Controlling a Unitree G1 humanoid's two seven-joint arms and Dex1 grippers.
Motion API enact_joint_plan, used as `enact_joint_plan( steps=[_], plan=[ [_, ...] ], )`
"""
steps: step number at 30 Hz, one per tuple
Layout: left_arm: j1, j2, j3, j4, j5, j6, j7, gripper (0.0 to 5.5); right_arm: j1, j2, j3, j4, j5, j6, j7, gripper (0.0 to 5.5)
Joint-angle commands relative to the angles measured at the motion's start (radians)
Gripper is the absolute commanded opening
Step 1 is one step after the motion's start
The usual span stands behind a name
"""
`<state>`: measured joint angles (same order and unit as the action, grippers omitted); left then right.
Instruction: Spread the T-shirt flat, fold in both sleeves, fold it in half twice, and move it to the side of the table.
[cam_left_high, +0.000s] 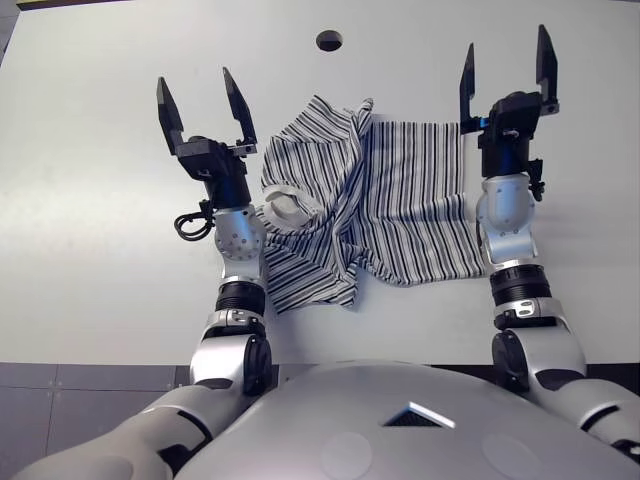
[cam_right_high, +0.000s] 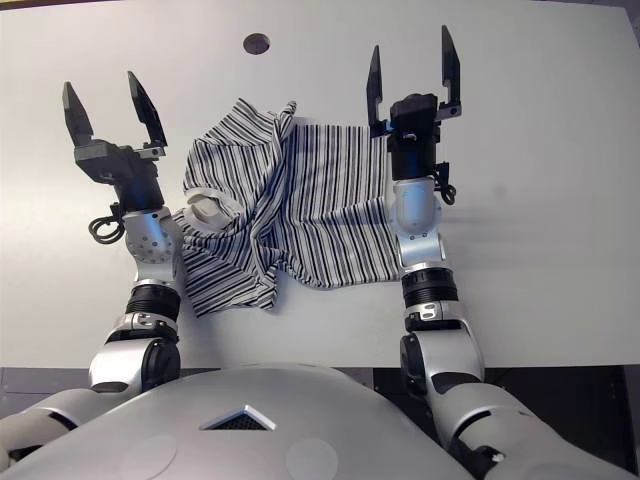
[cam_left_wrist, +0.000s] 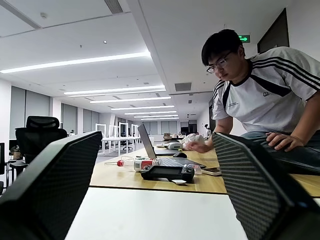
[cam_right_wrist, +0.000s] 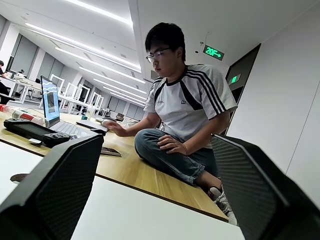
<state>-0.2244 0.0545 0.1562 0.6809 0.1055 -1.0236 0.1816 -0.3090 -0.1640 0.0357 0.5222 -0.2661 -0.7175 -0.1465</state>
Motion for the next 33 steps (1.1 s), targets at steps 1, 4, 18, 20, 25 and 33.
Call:
enact_joint_plan(
  steps=[1,4,18,20,25,33],
  plan=[
    [0.000,0.012,0.005,-0.030,-0.030,0.013,-0.012,4.10,-0.029,-0.018,0.018,0.002,-0.025,0.017,0.012,3.95],
    [0.001,0.013,-0.001,-0.037,-0.044,0.018,-0.023,4.10,-0.030,-0.023,0.031,0.001,-0.041,0.018,0.014,3.95],
    [0.019,0.021,-0.006,-0.088,-0.073,0.037,-0.061,4.10,-0.026,-0.017,0.072,-0.008,-0.072,0.017,0.010,3.95],
    [0.023,0.023,-0.003,-0.094,-0.076,0.038,-0.063,4.10,-0.027,-0.018,0.075,-0.007,-0.074,0.016,0.010,3.95],
    [0.030,0.026,0.001,-0.103,-0.078,0.037,-0.064,4.10,-0.029,-0.018,0.086,0.007,-0.086,0.012,0.005,3.95],
    [0.035,0.016,-0.017,-0.091,-0.065,0.039,-0.076,4.10,-0.033,-0.008,0.093,0.018,-0.097,0.006,-0.020,3.95]
  ],
)
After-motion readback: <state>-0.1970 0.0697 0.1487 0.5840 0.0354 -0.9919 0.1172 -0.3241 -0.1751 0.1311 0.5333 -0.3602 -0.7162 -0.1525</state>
